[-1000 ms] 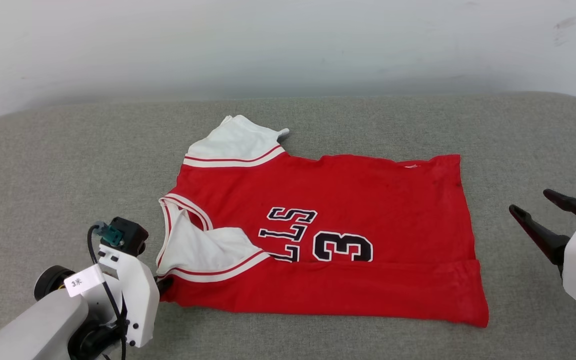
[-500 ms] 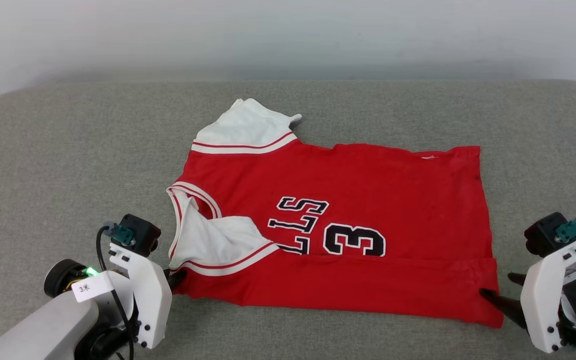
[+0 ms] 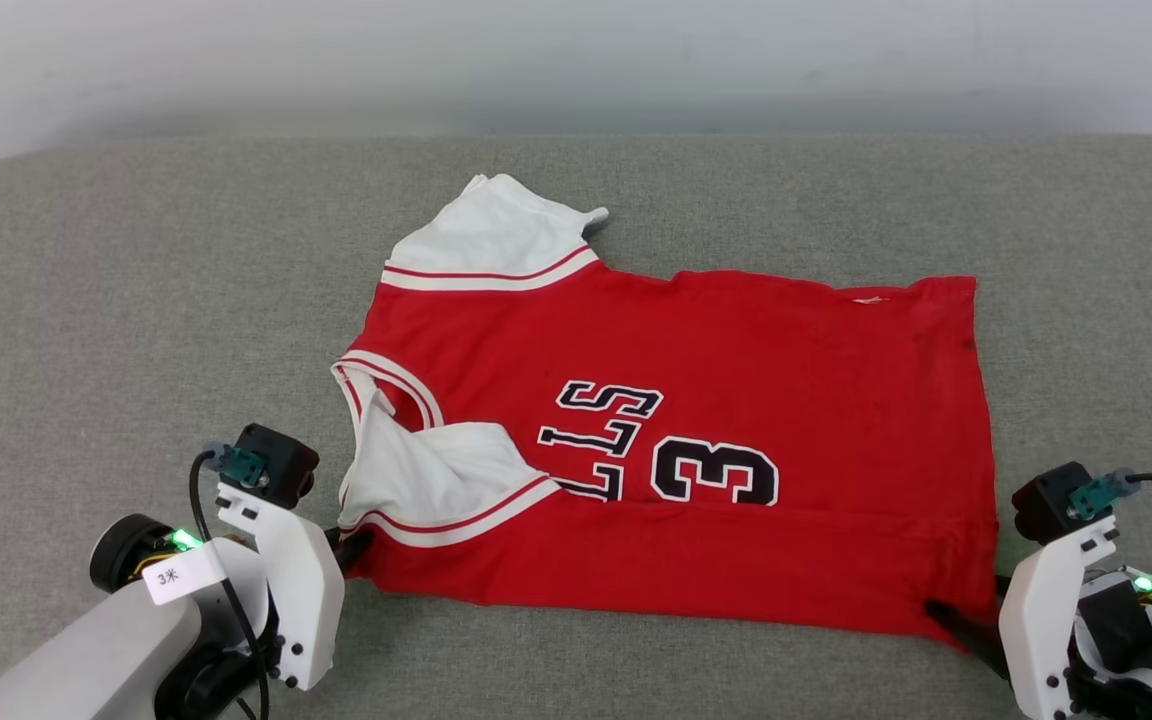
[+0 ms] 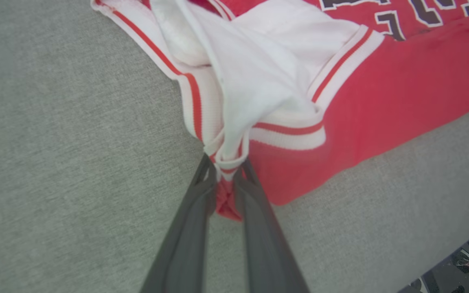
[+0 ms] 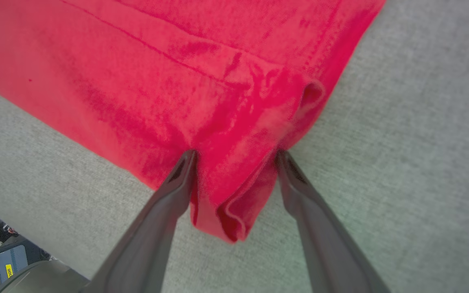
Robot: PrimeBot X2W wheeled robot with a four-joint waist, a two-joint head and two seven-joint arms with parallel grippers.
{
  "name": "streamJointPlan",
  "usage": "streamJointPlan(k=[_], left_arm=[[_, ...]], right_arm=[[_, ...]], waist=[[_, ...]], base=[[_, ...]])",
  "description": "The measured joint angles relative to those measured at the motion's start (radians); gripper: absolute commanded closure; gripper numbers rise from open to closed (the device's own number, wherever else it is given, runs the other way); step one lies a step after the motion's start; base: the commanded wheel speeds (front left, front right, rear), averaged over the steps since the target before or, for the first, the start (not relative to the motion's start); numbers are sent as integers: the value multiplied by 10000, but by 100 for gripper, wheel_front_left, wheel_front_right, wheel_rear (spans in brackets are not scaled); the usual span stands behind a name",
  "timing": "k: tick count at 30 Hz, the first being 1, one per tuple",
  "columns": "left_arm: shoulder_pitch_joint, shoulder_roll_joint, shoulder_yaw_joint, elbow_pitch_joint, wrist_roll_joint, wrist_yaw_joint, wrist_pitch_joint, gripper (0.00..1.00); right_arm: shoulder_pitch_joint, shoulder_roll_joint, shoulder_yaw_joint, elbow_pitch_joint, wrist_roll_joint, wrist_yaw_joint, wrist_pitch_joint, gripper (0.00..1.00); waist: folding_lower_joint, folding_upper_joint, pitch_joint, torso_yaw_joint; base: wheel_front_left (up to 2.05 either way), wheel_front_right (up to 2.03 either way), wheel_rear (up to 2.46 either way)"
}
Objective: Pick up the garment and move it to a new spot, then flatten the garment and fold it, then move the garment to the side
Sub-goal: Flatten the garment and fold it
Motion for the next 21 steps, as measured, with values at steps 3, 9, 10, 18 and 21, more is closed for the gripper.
streamJointPlan(k=[3, 9, 10, 18, 21], left_arm=[[88, -35, 12, 102, -96, -8, -123, 100], [563, -19, 123, 221, -347, 81, -464, 100], [682, 19, 132, 196, -374, 92, -527, 100], [2018, 683, 167, -587, -690, 614, -872, 100], [2540, 869, 163, -1007, -838, 886, -945, 100]], right_arm=[[-110, -8, 320, 136, 23, -31, -443, 100], [-131, -67, 550, 115, 180, 36, -1250, 100], [-85, -134, 525, 65, 245, 36, -1369, 100], [832, -802, 148, -859, 579, 38, -1603, 100], [1336, -1026, -40, -1277, 654, 38, -1538, 100]], waist=[[1, 0, -121, -45], [1, 0, -602, -101], [1, 1, -711, -107], [0, 0, -1581, -201], [0, 1, -1785, -239]], base=[[0, 0, 0], [0, 0, 0], [0, 0, 0], [0, 0, 0], [0, 0, 0]])
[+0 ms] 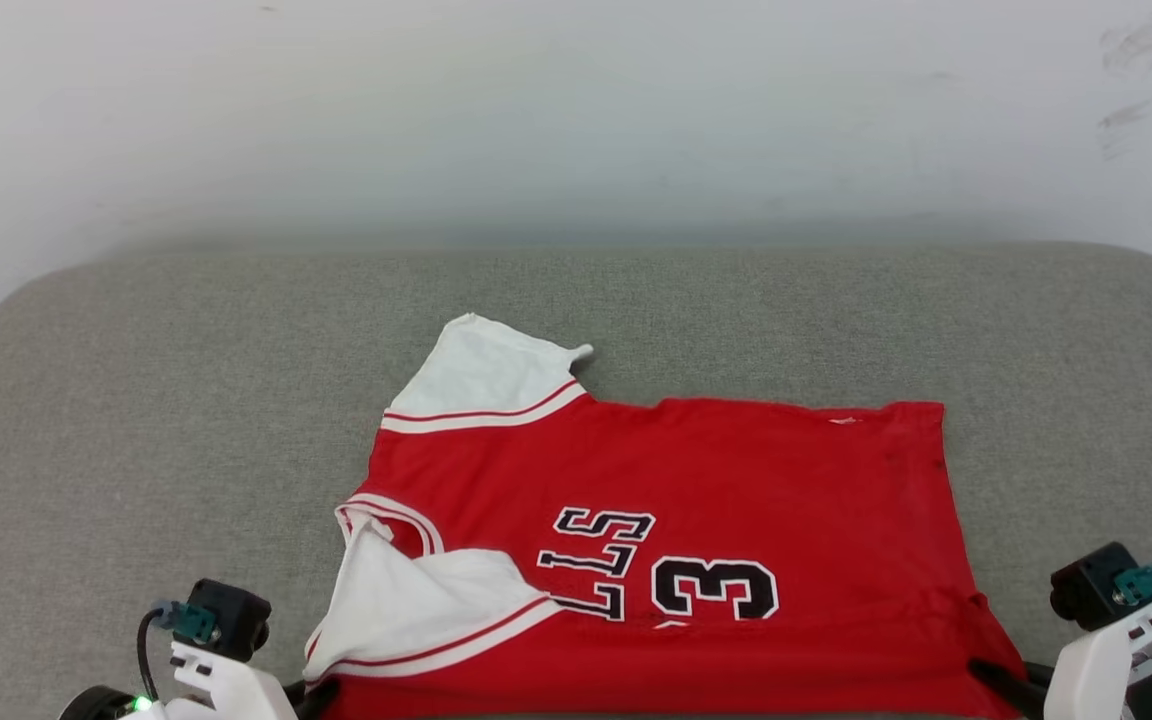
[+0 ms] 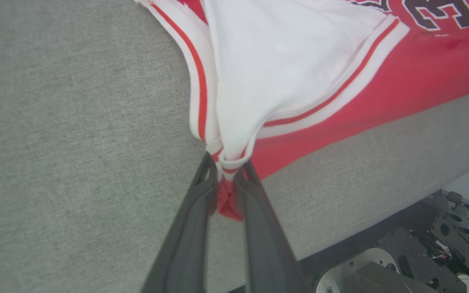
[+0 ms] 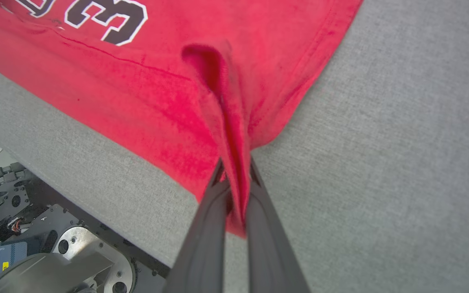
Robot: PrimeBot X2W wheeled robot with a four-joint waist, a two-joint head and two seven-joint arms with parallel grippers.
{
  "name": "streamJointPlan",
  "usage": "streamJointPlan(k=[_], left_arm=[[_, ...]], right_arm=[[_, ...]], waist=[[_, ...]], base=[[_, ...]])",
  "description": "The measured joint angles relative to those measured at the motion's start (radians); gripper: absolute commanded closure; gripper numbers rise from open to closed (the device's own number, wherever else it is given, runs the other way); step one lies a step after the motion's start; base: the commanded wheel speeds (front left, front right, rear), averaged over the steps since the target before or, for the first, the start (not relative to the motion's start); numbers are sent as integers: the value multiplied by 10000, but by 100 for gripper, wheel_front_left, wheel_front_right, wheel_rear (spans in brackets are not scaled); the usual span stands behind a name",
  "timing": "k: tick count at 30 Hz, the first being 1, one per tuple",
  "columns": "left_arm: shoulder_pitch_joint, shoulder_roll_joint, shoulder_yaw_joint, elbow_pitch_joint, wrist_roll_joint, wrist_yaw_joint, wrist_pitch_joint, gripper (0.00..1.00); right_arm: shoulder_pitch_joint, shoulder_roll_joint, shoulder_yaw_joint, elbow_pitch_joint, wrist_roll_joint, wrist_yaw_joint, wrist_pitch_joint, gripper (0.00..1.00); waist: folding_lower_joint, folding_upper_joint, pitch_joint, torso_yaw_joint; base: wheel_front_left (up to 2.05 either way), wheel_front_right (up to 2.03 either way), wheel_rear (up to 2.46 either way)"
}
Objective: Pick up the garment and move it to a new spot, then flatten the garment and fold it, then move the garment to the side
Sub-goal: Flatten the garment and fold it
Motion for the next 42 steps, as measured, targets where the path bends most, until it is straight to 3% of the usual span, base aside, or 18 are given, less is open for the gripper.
streamJointPlan(k=[5, 11, 12, 13, 14, 23, 31, 32, 34, 35, 40, 42], left_arm=[[581, 69, -44, -253, -176, 257, -163, 100], [643, -288, -115, 261, -330, 188, -253, 100], [643, -324, -148, 431, -282, 159, -259, 86], [639, -368, -155, 558, -276, 153, -299, 22], [625, -428, -151, 690, -245, 153, -380, 0], [532, -180, 397, 698, 10, 351, -1526, 0], [-500, 186, 851, 466, 882, 612, -2234, 0], [-1244, 174, 1011, 520, 1095, 508, -2217, 0], [-1785, 161, 980, 631, 1325, 337, -2027, 0], [-2687, -12, 989, 838, 1430, 44, -1689, 0], [-4206, -435, 1016, 1590, 1486, -546, -968, 0], [-5353, -754, 1110, 2288, 1250, -1095, -374, 0]], right_arm=[[577, -75, -360, -211, 2, 0, 219, 100], [770, 370, -510, 240, -113, 0, 334, 100], [769, 458, -510, 334, -161, 0, 324, 89], [769, 541, -522, 422, -203, 0, 276, 51], [769, 619, -558, 479, -226, 0, 171, 0], [843, 1202, -2002, 550, -1014, 0, -1841, 0], [890, 2504, -4017, -92, -2863, 0, -3687, 0], [1011, 3064, -4543, -654, -3555, -2, -3891, 0], [1041, 3402, -4821, -1066, -3973, -2, -3948, 0], [1093, 3814, -5124, -1718, -4514, -2, -3994, 0], [1136, 4284, -5164, -2727, -4984, 0, -3841, 0], [1076, 4454, -5120, -3298, -5198, -2, -3724, 0]], waist=[[0, 0, -33, -61], [1, 0, 135, -53], [1, 0, 154, -48], [1, 0, 162, -38], [1, 0, 158, -29], [2, 0, -196, 47], [2, 0, -266, -137], [1, 0, -212, -290], [1, 0, -144, -411], [1, 0, 95, -564], [2, 0, 738, -838], [2, 0, 1375, -1091]], base=[[0, 0, 0], [0, 0, 0], [0, 0, 0], [0, 0, 0], [0, 0, 0], [0, 0, 0], [0, 0, 0], [0, 0, 0], [0, 0, 0], [0, 0, 0], [0, 0, 0], [0, 0, 0]])
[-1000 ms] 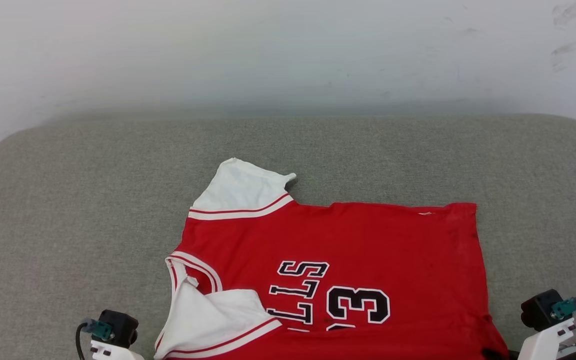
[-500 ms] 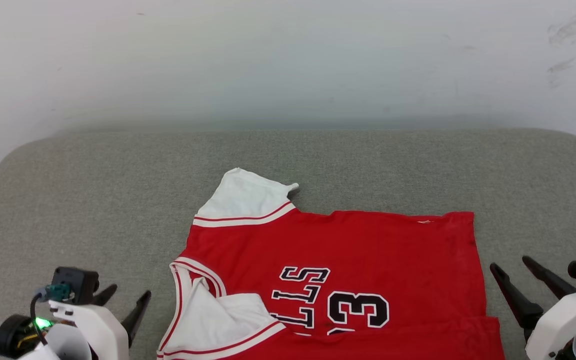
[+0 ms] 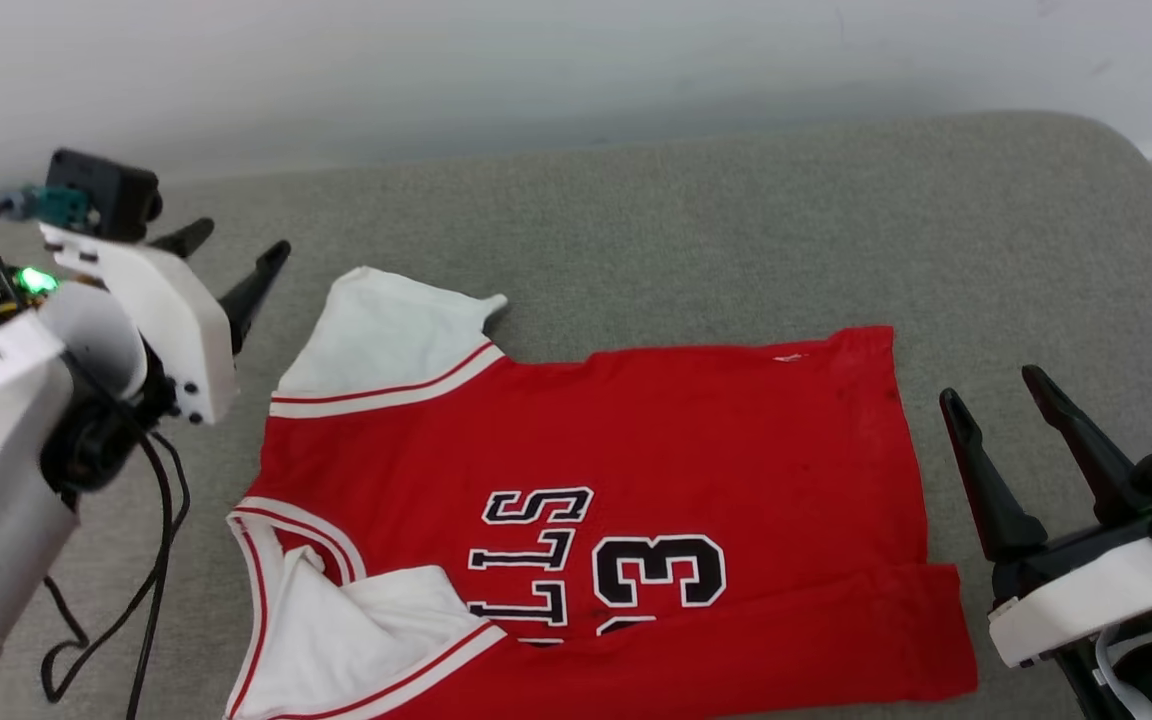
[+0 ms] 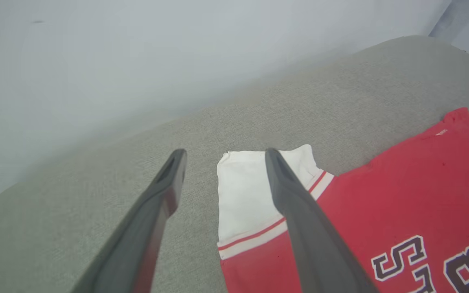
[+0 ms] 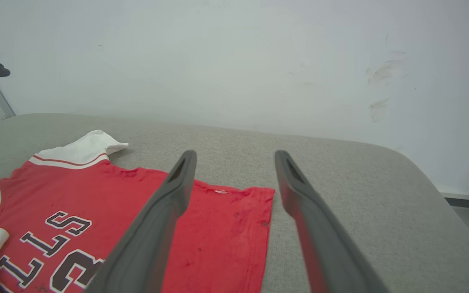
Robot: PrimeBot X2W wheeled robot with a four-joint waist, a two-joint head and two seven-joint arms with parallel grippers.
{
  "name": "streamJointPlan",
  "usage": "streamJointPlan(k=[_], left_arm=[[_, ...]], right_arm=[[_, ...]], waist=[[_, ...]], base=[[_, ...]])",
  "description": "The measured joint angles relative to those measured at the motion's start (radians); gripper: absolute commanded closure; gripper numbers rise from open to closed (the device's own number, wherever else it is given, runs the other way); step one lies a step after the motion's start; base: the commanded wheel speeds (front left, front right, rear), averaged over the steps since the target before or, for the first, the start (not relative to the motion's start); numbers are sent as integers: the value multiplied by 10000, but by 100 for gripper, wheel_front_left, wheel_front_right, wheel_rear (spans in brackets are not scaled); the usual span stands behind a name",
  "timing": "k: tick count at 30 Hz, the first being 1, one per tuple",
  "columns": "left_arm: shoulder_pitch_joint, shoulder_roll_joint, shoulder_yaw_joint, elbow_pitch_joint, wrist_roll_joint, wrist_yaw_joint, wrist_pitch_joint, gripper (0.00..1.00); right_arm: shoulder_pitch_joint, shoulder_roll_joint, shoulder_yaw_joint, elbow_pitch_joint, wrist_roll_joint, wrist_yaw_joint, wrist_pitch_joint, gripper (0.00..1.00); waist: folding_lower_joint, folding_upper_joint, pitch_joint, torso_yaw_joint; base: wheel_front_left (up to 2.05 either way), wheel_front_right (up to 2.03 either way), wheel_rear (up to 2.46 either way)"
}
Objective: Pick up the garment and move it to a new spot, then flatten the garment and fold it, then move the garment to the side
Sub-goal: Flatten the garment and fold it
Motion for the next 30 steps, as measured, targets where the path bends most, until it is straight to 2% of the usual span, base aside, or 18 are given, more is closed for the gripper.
streamJointPlan(k=[7, 8, 9, 13, 17, 23, 28, 29, 30], left_arm=[[-1707, -424, -238, 1419, -435, -777, 1990, 0], [-1935, -470, -303, 1570, -543, -851, 2382, 0], [-2628, -602, -449, 1998, -750, -976, 3457, 0], [-3414, -711, -713, 2500, -815, -1055, 4721, 0], [-4104, -738, -855, 2938, -537, -1097, 5070, 0], [-4473, -748, -1586, 3578, 102, -1210, 5741, 0], [-4572, -920, -1611, 3824, -326, -1250, 6211, 1], [-4573, -930, -1659, 3822, -326, -1262, 6215, 78], [-4571, -955, -1684, 3820, -334, -1264, 6217, 100]], right_arm=[[-322, 100, 226, -610, -155, 0, 92, 0], [-355, 109, 245, -669, -184, 0, 90, 0], [-561, 125, 326, -763, -215, 0, 96, 0], [-802, 130, 500, -894, -267, 0, 121, 0], [-1084, 132, 596, -978, -259, 2, 98, 0], [-1273, 98, 640, -974, -215, 2, 94, 0], [-1335, 73, 623, -930, -150, 2, 88, 0], [-1358, 69, 606, -920, -104, 2, 90, 0], [-1392, 54, 585, -907, -88, 0, 90, 0]], waist=[[1, 0, 1179, -426], [1, 0, 1350, -479], [1, 0, 1843, -612], [2, 0, 2449, -772], [2, 0, 2985, -944], [1, 0, 3579, -1155], [0, 0, 3668, -1186], [-1, 0, 3658, -1175], [-1, 0, 3644, -1163]], base=[[0, 0, 0], [0, 0, 0], [0, 0, 0], [0, 0, 0], [0, 0, 0], [0, 0, 0], [0, 0, 0], [0, 0, 0], [0, 0, 0]])
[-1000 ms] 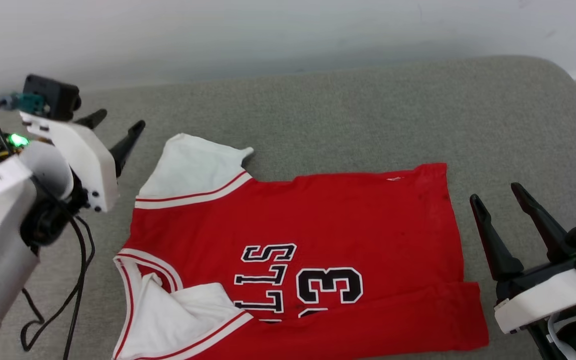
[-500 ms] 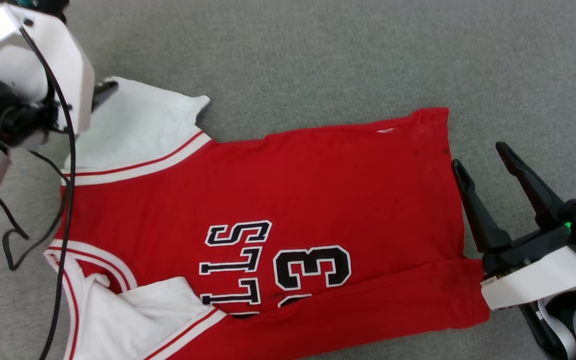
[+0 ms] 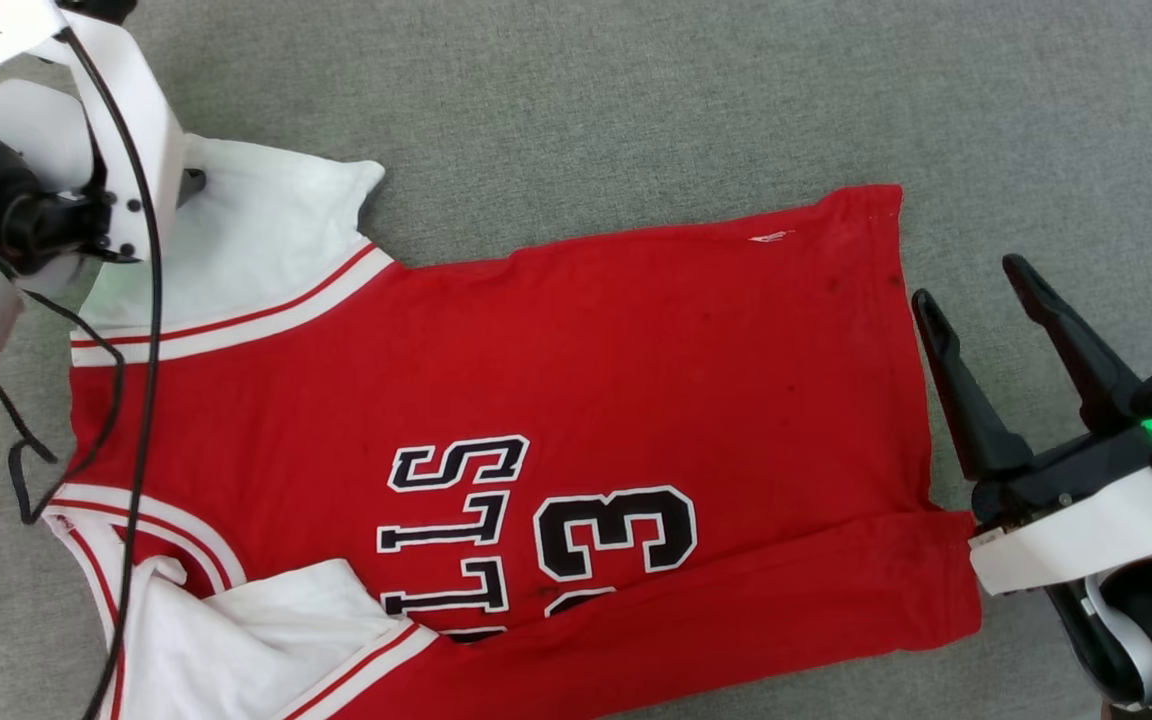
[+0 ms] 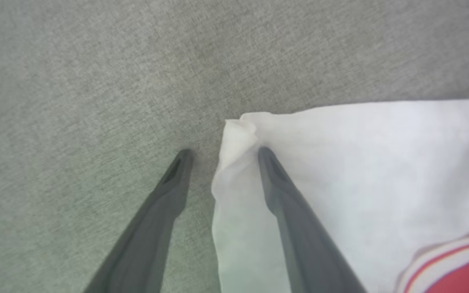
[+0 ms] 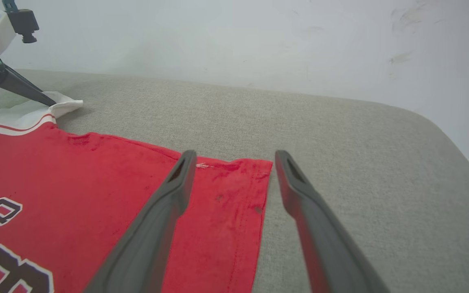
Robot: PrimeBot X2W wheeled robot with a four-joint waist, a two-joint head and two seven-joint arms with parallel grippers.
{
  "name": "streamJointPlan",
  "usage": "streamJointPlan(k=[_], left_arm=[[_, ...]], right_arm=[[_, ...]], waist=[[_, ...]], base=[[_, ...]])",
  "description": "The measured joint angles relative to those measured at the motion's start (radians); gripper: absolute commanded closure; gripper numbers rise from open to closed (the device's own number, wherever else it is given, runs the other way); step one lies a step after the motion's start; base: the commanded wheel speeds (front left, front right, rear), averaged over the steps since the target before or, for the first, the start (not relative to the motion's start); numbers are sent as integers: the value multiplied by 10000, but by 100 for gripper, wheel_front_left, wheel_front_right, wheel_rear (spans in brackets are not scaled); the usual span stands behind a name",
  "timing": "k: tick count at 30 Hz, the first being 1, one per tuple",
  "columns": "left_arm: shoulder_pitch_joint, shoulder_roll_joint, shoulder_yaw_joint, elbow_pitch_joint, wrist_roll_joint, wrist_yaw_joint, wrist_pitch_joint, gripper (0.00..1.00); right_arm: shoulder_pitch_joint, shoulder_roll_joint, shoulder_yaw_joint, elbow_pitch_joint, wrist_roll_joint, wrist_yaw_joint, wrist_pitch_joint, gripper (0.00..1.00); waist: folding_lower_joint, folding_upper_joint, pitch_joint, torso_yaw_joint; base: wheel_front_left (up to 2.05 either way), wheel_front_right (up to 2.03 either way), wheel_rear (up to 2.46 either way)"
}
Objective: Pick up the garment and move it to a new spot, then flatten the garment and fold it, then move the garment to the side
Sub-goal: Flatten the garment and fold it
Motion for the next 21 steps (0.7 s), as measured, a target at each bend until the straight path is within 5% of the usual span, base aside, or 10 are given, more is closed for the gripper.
streamJointPlan(k=[12, 21], left_arm=[[258, -456, -290, -159, 303, -82, -1843, 100], [599, -798, -627, -844, 274, -96, -2978, 100]], right_arm=[[-1345, -1152, -483, -224, -203, 2, 855, 0], [-2734, -3202, 399, 1164, 1651, 2, 4257, 0]], waist=[[1, 0, -826, 447], [0, 0, -1597, 1272]], base=[[0, 0, 0], [0, 0, 0]])
